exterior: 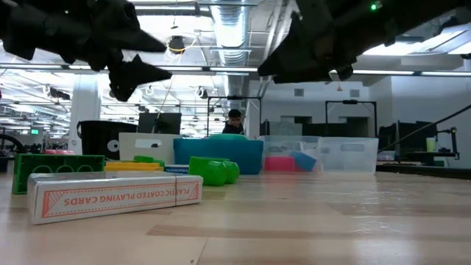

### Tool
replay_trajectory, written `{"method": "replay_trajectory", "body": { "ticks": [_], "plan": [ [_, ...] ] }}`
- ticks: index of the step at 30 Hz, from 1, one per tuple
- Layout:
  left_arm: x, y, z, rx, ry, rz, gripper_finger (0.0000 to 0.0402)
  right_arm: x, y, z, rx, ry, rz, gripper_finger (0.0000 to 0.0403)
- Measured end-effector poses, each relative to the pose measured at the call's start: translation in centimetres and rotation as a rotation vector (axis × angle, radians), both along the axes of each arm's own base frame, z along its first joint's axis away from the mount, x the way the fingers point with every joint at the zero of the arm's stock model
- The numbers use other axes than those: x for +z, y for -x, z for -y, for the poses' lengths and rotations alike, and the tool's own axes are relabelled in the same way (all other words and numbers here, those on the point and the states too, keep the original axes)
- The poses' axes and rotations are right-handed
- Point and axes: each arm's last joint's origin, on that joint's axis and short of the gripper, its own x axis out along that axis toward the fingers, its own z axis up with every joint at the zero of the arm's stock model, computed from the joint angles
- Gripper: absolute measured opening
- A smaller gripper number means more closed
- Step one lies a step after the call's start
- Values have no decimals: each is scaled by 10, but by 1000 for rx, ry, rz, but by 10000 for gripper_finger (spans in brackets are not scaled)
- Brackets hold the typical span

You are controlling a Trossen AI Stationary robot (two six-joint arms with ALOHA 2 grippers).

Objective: Pick & Place Toys
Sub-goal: Put the green 2 stud game piece into the left transparent bin

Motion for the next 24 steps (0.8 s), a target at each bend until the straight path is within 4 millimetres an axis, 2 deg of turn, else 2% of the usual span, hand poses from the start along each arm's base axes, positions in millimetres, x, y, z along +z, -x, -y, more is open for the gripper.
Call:
{"method": "replay_trajectory", "body": {
  "ticks": [4,9,16,24],
  "plan": [
    [-17,-7,2,-7,-51,-70,223,1,3,-10,18,-48,40,226],
    [-32,-17,5,-27,-120,-70,223,1,11,-22,-21,-91,98,226],
    [-43,-21,6,-34,-149,-84,223,3,26,-41,-91,-57,169,226],
    [-52,-23,7,-44,-186,-110,223,4,34,-50,-114,-38,199,226]
  ]
}}
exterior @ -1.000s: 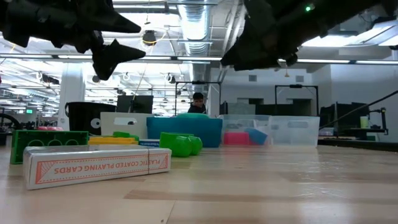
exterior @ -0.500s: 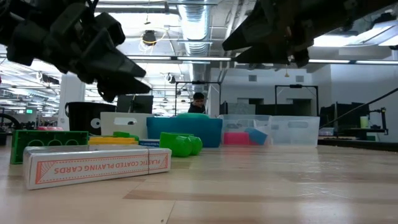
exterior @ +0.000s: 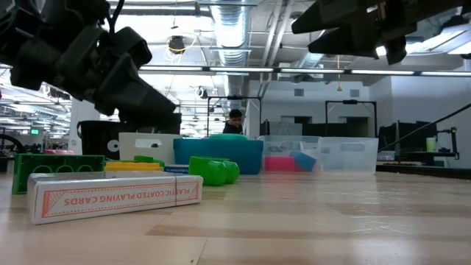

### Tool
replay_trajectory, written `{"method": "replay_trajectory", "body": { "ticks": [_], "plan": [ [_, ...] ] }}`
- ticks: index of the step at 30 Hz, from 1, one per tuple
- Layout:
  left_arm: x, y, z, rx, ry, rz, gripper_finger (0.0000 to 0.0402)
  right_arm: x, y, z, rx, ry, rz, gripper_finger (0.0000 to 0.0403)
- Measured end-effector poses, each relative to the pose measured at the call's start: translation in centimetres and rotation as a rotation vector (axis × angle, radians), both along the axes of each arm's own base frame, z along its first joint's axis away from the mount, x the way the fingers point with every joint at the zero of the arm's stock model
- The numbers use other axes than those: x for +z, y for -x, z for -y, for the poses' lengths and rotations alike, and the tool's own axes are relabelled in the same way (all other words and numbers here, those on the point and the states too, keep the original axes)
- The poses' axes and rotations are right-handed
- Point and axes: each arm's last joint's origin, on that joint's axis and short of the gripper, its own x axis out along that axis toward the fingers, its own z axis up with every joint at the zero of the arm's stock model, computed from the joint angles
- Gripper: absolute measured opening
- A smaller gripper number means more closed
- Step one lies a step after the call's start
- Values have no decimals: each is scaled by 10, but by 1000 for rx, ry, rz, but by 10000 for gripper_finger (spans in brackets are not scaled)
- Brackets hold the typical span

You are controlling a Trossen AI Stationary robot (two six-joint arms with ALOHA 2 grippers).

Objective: Pick & Place Toys
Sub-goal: Put the green 2 stud game piece into the left transparent bin

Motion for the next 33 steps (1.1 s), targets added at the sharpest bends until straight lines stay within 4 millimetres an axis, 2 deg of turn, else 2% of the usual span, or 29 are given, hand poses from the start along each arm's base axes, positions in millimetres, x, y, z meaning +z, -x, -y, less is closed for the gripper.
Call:
{"method": "replay_trajectory", "body": {
  "ticks": [6,16,33],
  "plan": [
    [-7,-5,1,-7,-55,-29,223,0,-1,1,-4,1,0,226],
    [-10,-31,8,-6,-56,-34,223,0,-2,3,-9,13,-11,226],
    [-14,-32,4,86,133,-56,223,-1,-1,3,-5,17,-18,226]
  ]
}}
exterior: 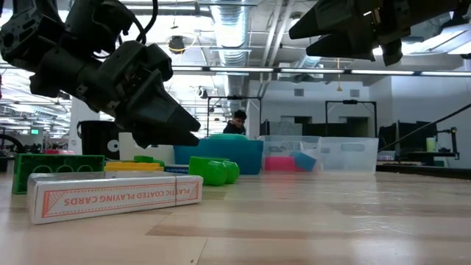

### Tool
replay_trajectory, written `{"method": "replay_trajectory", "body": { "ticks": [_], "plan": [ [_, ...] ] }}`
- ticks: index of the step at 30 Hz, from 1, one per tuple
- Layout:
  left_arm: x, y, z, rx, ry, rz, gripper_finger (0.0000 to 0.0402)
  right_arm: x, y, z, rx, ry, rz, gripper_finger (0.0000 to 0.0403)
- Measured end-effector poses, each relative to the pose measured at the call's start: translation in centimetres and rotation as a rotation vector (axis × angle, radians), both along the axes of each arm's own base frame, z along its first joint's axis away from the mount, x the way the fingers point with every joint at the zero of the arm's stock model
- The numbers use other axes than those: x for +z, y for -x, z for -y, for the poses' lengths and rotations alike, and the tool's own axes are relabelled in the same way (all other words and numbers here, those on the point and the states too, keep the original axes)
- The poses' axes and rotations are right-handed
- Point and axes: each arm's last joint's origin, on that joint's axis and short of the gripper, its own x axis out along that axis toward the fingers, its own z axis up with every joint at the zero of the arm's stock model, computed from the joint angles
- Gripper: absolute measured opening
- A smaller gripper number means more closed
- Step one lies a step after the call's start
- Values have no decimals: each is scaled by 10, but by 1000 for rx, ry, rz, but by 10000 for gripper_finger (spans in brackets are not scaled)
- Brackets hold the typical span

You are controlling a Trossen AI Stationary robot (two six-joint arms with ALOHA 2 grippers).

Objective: Pick & Place Toys
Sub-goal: Put the green 2 stud game piece into the left transparent bin

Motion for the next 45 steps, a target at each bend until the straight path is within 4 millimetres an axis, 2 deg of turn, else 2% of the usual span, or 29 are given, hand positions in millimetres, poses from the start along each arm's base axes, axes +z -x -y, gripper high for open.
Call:
{"method": "replay_trajectory", "body": {
  "ticks": [9,16,27,45],
  "plan": [
    [-1,0,1,67,240,-10,223,0,0,0,0,0,0,226],
    [-1,1,1,89,339,-13,223,0,0,0,0,0,0,226],
    [-2,1,1,86,333,-23,223,0,-1,1,-4,0,1,226],
    [-9,4,1,11,127,-98,223,0,-4,5,-19,-1,1,226]
  ]
}}
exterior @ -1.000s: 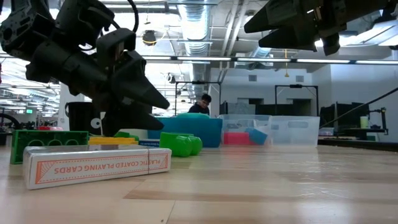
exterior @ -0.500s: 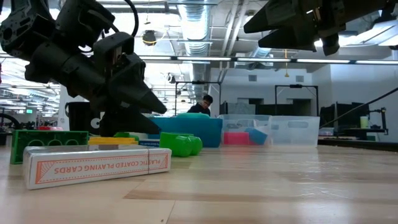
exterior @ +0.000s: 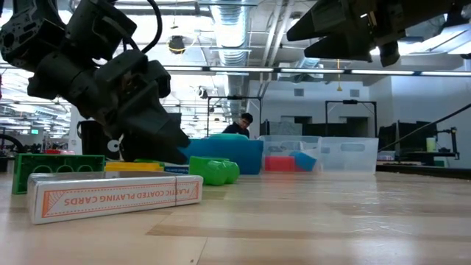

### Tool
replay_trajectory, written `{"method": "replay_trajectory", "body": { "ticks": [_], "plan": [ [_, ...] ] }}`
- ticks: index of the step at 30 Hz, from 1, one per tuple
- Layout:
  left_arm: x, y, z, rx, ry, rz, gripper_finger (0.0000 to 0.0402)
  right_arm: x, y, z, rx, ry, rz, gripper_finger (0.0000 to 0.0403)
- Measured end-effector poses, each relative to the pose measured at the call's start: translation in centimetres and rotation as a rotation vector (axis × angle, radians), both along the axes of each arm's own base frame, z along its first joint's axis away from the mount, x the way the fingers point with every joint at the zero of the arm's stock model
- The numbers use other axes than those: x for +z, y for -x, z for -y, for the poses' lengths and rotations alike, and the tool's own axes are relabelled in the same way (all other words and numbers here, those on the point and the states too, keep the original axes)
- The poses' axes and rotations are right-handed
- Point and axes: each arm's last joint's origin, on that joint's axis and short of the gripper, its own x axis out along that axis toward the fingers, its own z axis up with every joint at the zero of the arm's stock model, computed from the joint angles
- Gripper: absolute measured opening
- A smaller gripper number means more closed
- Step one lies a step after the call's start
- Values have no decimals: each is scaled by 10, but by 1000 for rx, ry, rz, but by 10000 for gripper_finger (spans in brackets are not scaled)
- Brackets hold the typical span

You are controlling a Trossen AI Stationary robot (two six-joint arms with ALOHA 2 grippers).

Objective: Pick & Place Toys
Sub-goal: Put the green 2 stud game piece into the left transparent bin

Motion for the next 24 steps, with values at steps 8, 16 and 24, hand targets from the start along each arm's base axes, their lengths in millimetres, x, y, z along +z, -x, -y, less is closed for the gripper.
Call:
{"method": "replay_trajectory", "body": {
  "ticks": [8,16,24],
  "plan": [
    [0,0,1,-81,-131,-2,223,0,0,0,-1,0,0,226],
    [-4,2,0,-77,-181,-41,223,0,0,0,-1,0,0,226],
    [-3,0,0,-93,-161,-42,223,0,0,0,-1,0,0,226]
  ]
}}
